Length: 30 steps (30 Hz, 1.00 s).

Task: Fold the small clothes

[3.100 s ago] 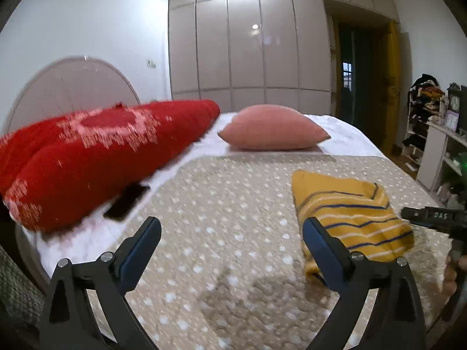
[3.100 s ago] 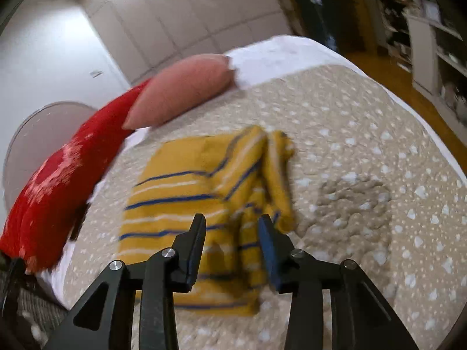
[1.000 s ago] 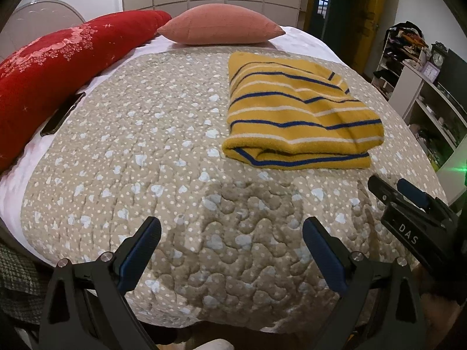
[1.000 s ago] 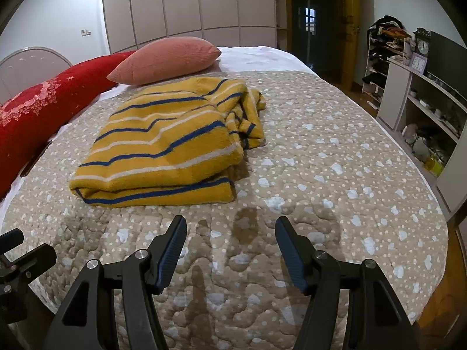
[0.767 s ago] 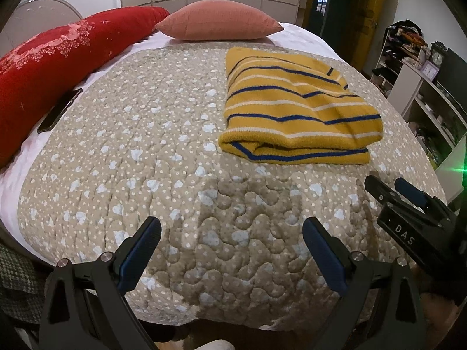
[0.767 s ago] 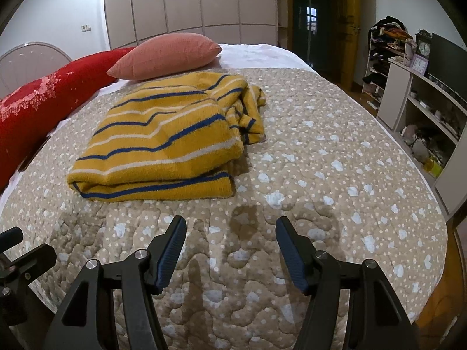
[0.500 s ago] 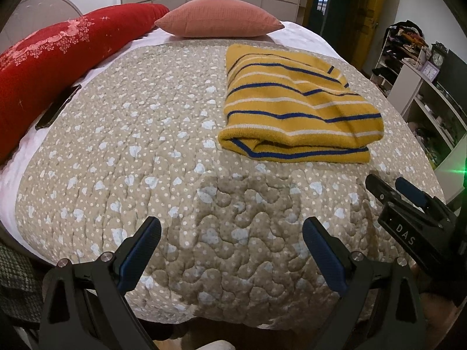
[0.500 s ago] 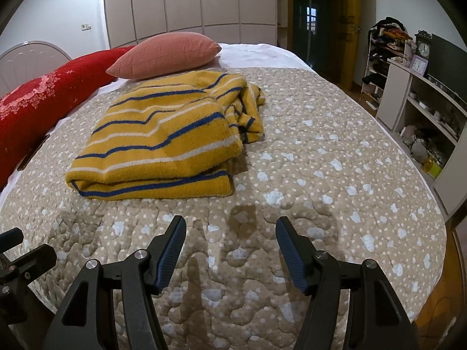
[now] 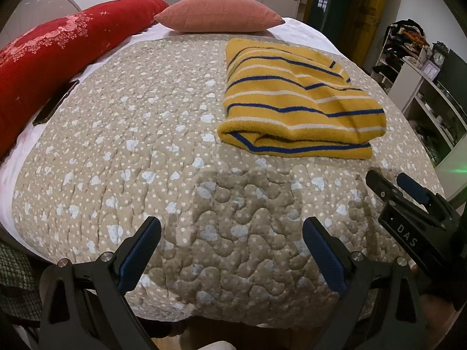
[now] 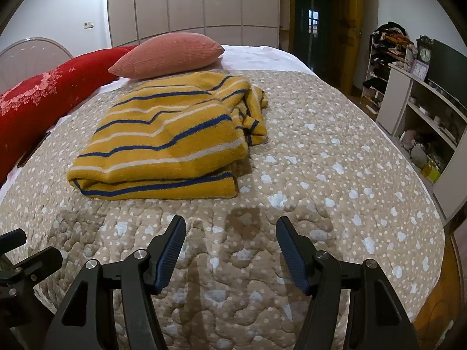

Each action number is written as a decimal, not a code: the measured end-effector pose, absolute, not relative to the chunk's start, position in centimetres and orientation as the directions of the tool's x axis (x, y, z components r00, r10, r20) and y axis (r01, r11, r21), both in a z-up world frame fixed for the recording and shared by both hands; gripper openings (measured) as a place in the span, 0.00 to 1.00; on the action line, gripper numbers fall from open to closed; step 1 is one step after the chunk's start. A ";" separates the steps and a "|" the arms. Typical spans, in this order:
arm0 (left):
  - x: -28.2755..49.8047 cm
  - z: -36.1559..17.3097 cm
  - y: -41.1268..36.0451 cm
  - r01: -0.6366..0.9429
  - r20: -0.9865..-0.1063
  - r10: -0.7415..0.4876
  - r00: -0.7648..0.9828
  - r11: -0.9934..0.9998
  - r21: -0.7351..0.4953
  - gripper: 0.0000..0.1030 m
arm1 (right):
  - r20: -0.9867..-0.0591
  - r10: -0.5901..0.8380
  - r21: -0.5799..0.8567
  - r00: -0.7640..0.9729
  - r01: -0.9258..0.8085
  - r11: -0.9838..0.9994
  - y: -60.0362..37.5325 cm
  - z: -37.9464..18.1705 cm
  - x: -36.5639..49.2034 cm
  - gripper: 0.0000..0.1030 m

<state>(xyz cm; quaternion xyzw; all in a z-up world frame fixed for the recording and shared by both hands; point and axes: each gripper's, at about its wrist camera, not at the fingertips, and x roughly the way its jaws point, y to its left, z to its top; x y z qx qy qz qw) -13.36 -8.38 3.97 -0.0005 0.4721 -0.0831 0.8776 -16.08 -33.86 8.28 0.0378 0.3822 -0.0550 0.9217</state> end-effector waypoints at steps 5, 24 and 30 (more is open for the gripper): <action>-13.4 3.8 -8.6 0.156 -0.832 -0.156 0.533 0.984 -0.085 0.94 | -0.711 -0.073 0.025 0.699 0.129 0.991 -33.7 8.2 -16.1 0.67; -13.2 3.3 -8.3 0.141 -0.839 -0.152 0.523 0.986 -0.091 0.94 | -0.716 -0.071 0.021 0.694 0.123 0.992 -33.7 7.9 -15.9 0.68; -13.2 3.3 -8.2 0.135 -0.839 -0.148 0.523 0.987 -0.089 0.94 | -0.716 -0.071 0.021 0.694 0.123 0.992 -33.8 7.8 -15.9 0.68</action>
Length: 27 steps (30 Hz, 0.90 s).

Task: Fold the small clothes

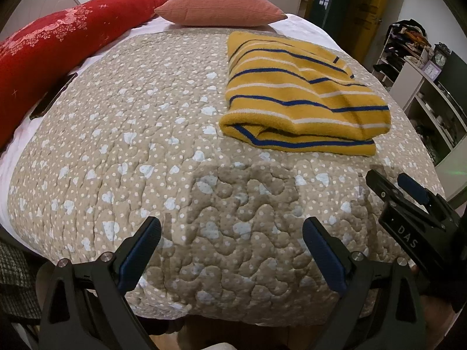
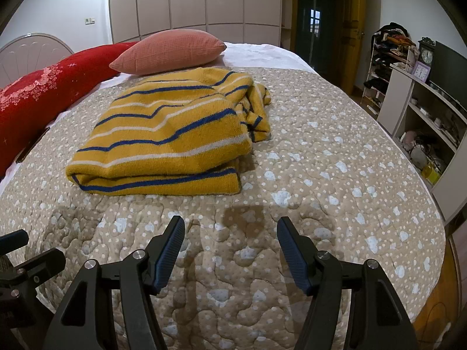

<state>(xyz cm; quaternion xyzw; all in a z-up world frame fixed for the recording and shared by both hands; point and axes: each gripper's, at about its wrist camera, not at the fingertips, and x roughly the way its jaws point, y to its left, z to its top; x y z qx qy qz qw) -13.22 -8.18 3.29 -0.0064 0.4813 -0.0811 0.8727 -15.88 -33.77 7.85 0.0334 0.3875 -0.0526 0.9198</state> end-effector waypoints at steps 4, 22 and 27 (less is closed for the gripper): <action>-13.2 3.1 -8.1 0.132 -0.841 -0.143 0.522 0.987 -0.087 0.94 | -0.721 -0.069 0.022 0.690 0.122 0.992 -33.8 7.6 -15.8 0.69; -11.7 0.8 -7.6 0.072 -0.867 -0.032 0.498 0.997 0.005 0.95 | -0.743 -0.028 0.065 0.669 0.114 0.991 -34.3 6.3 -15.2 0.71; -10.9 0.4 -7.5 0.068 -0.891 -0.042 0.452 0.998 -0.013 1.00 | -0.755 0.016 0.107 0.655 0.099 0.989 -34.9 6.0 -15.0 0.74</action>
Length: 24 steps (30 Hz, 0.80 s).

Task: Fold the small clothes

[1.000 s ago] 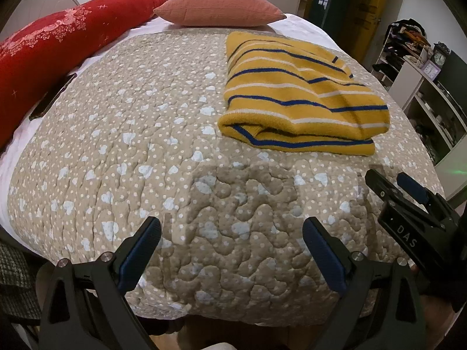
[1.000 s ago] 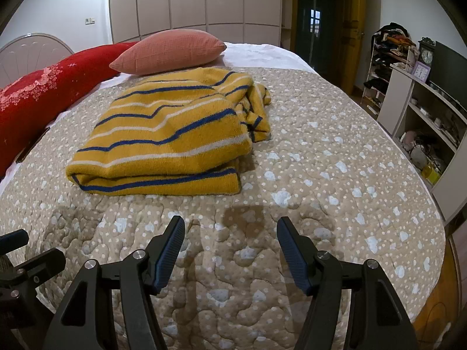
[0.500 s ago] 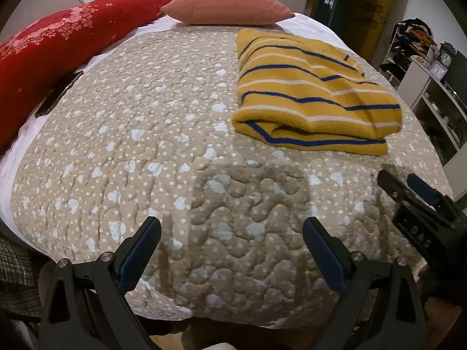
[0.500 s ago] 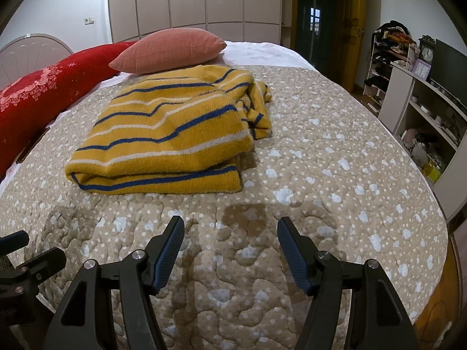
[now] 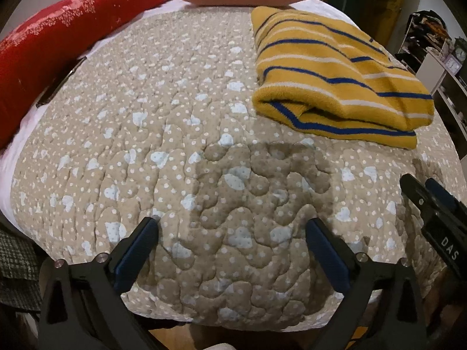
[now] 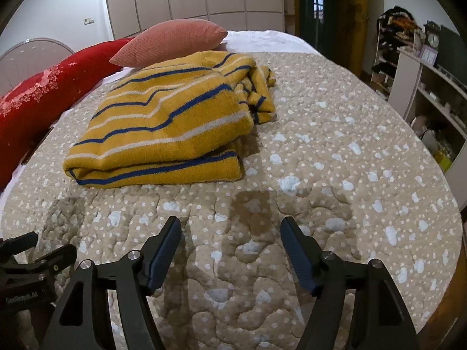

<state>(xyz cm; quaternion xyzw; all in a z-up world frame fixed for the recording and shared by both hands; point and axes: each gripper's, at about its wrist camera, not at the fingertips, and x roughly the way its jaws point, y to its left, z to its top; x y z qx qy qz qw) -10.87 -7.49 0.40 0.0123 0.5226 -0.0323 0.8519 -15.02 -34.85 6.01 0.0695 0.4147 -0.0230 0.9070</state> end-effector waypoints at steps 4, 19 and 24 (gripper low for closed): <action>-10.4 0.2 -7.7 0.066 -0.901 -0.029 0.432 0.998 0.000 1.00 | -0.750 0.023 0.103 0.661 0.082 0.991 -34.6 5.7 -15.4 0.77; -9.6 0.1 -7.5 0.080 -0.904 -0.060 0.423 0.996 -0.029 1.00 | -0.740 0.082 0.104 0.667 -0.006 0.995 -33.9 5.1 -15.4 0.97; -10.3 1.6 -6.2 0.053 -0.876 -0.071 0.477 0.997 -0.052 1.00 | -0.758 0.109 0.128 0.644 -0.017 0.992 -34.1 5.2 -15.0 0.99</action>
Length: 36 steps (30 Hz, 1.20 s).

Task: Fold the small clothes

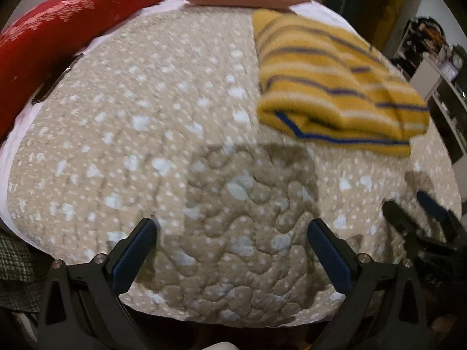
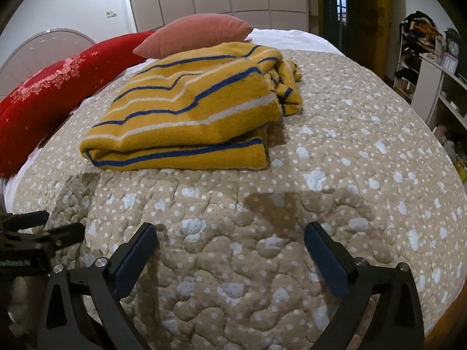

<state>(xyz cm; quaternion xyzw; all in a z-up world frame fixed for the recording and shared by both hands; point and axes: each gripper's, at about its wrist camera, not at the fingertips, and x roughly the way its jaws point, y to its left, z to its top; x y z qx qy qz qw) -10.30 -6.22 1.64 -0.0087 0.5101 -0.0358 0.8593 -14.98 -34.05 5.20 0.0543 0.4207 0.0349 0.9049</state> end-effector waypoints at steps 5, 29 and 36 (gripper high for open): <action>-11.0 6.0 -4.3 -0.021 -0.787 0.014 0.617 1.000 0.001 1.00 | -0.803 0.106 0.112 0.586 -0.027 0.993 -33.9 5.6 -13.6 1.00; -15.8 10.3 -5.9 -0.035 -0.735 0.109 0.669 0.993 0.115 1.00 | -0.640 0.020 0.124 0.768 0.078 0.989 -31.4 12.9 -18.6 0.95; -15.3 9.5 -6.6 -0.030 -0.750 0.097 0.655 0.994 0.103 1.00 | -0.683 0.069 0.200 0.727 0.096 0.975 -32.9 10.7 -17.0 0.95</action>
